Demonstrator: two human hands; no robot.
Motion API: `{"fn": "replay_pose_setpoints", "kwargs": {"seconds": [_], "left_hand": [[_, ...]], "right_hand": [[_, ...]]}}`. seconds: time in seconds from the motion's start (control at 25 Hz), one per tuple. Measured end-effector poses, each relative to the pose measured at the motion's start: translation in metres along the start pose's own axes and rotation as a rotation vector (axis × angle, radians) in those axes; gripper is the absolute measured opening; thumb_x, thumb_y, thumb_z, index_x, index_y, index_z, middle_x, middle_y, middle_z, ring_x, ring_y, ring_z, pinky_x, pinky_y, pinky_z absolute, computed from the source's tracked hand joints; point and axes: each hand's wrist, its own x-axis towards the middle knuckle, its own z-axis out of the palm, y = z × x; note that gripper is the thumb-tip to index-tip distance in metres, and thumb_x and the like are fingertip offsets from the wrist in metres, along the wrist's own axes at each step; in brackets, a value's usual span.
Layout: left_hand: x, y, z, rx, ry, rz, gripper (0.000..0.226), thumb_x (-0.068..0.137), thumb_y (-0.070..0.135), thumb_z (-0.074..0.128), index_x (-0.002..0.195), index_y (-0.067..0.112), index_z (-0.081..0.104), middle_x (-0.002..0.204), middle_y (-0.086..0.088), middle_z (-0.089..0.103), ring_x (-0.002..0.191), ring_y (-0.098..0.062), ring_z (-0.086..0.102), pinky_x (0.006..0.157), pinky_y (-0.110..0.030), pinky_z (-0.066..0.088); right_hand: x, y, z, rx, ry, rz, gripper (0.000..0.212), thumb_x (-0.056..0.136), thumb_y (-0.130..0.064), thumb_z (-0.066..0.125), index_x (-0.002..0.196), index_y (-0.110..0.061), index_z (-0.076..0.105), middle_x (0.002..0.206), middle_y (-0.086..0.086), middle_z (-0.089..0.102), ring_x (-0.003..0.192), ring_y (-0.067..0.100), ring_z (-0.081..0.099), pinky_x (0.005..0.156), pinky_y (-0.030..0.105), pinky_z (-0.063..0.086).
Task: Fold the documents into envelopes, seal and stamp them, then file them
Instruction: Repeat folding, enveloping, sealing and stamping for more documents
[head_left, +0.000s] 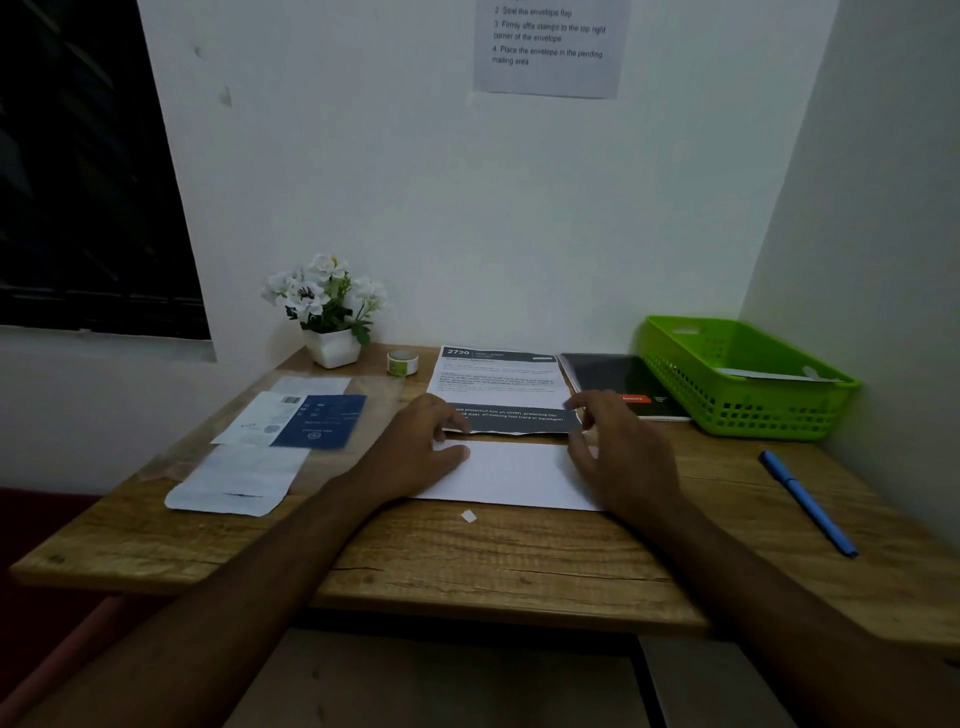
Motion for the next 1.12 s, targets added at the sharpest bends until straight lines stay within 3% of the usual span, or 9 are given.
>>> {"fn": "replay_pose_setpoints", "kwargs": {"seconds": [0.08, 0.28, 0.48, 0.56, 0.64, 0.72, 0.8, 1.04, 1.12], "left_hand": [[0.005, 0.0, 0.003, -0.046, 0.049, -0.019, 0.024, 0.081, 0.017, 0.071, 0.103, 0.021, 0.062, 0.094, 0.012, 0.051, 0.076, -0.002, 0.05, 0.062, -0.003, 0.038], [0.038, -0.009, -0.006, -0.237, 0.139, -0.079, 0.008, 0.083, 0.009, 0.067, 0.089, 0.014, 0.069, 0.077, 0.011, 0.061, 0.063, 0.01, 0.054, 0.054, -0.003, 0.04], [0.055, -0.047, -0.012, 0.141, 0.134, 0.06, 0.012, 0.085, 0.01, 0.062, 0.092, 0.007, 0.071, 0.083, -0.007, 0.07, 0.069, -0.01, 0.055, 0.065, -0.024, 0.045], [0.054, -0.061, -0.011, 0.134, 0.167, 0.001, 0.012, 0.083, 0.009, 0.062, 0.09, 0.007, 0.073, 0.084, -0.008, 0.071, 0.071, -0.012, 0.055, 0.065, -0.026, 0.043], [0.054, -0.066, -0.013, 0.087, 0.245, -0.079, 0.011, 0.082, 0.007, 0.062, 0.084, 0.006, 0.073, 0.083, -0.009, 0.069, 0.072, -0.014, 0.054, 0.065, -0.023, 0.036], [0.054, -0.069, -0.013, 0.049, 0.276, -0.162, 0.009, 0.081, 0.007, 0.063, 0.082, 0.005, 0.071, 0.085, -0.009, 0.068, 0.076, -0.015, 0.054, 0.066, -0.023, 0.034], [0.055, -0.072, -0.013, -0.011, 0.297, -0.231, 0.007, 0.081, 0.007, 0.064, 0.081, 0.007, 0.071, 0.088, -0.008, 0.067, 0.077, -0.012, 0.052, 0.068, -0.021, 0.035], [0.059, -0.08, -0.013, -0.081, 0.314, -0.334, 0.011, 0.081, 0.007, 0.062, 0.08, 0.018, 0.065, 0.093, -0.002, 0.062, 0.081, -0.009, 0.051, 0.069, -0.022, 0.036], [0.062, -0.082, -0.011, -0.078, 0.338, -0.359, 0.01, 0.08, 0.007, 0.059, 0.083, 0.015, 0.066, 0.095, -0.005, 0.06, 0.083, -0.01, 0.05, 0.066, -0.021, 0.033]], "right_hand": [[0.004, -0.022, 0.007, -0.077, 0.017, -0.136, 0.023, 0.085, -0.023, 0.059, 0.108, -0.024, 0.061, 0.1, -0.005, 0.063, 0.082, 0.016, 0.061, 0.067, 0.028, 0.038], [0.034, -0.069, 0.027, 0.045, 0.033, -0.169, 0.02, 0.085, -0.025, 0.058, 0.104, -0.023, 0.062, 0.1, -0.005, 0.065, 0.086, 0.014, 0.06, 0.076, 0.032, 0.038], [0.08, -0.086, 0.066, 0.114, -0.145, -0.086, 0.018, 0.089, -0.029, 0.053, 0.105, -0.024, 0.061, 0.105, -0.006, 0.064, 0.098, 0.016, 0.058, 0.087, 0.037, 0.037], [0.1, -0.087, 0.083, 0.118, -0.212, -0.025, 0.018, 0.089, -0.027, 0.053, 0.104, -0.024, 0.061, 0.103, -0.006, 0.067, 0.099, 0.015, 0.057, 0.088, 0.037, 0.039], [0.116, -0.089, 0.098, 0.249, -0.307, 0.035, 0.018, 0.089, -0.023, 0.055, 0.106, -0.021, 0.063, 0.101, -0.003, 0.067, 0.091, 0.014, 0.057, 0.083, 0.032, 0.045], [0.13, -0.092, 0.114, 0.554, -0.413, 0.145, 0.022, 0.09, -0.014, 0.056, 0.11, -0.012, 0.064, 0.096, 0.006, 0.067, 0.074, 0.015, 0.059, 0.062, 0.016, 0.048], [0.14, -0.094, 0.131, 0.64, -0.418, 0.196, 0.025, 0.091, -0.006, 0.053, 0.113, -0.007, 0.064, 0.091, 0.009, 0.065, 0.065, 0.016, 0.06, 0.048, 0.008, 0.042], [0.17, -0.093, 0.172, 0.301, -0.423, 0.012, 0.035, 0.093, -0.01, 0.045, 0.124, -0.017, 0.059, 0.12, 0.013, 0.056, 0.098, 0.023, 0.058, 0.088, 0.034, 0.047], [0.174, -0.097, 0.185, 0.192, -0.429, 0.003, 0.037, 0.092, -0.017, 0.049, 0.128, -0.023, 0.056, 0.125, 0.011, 0.045, 0.103, 0.026, 0.057, 0.085, 0.037, 0.047]]}}
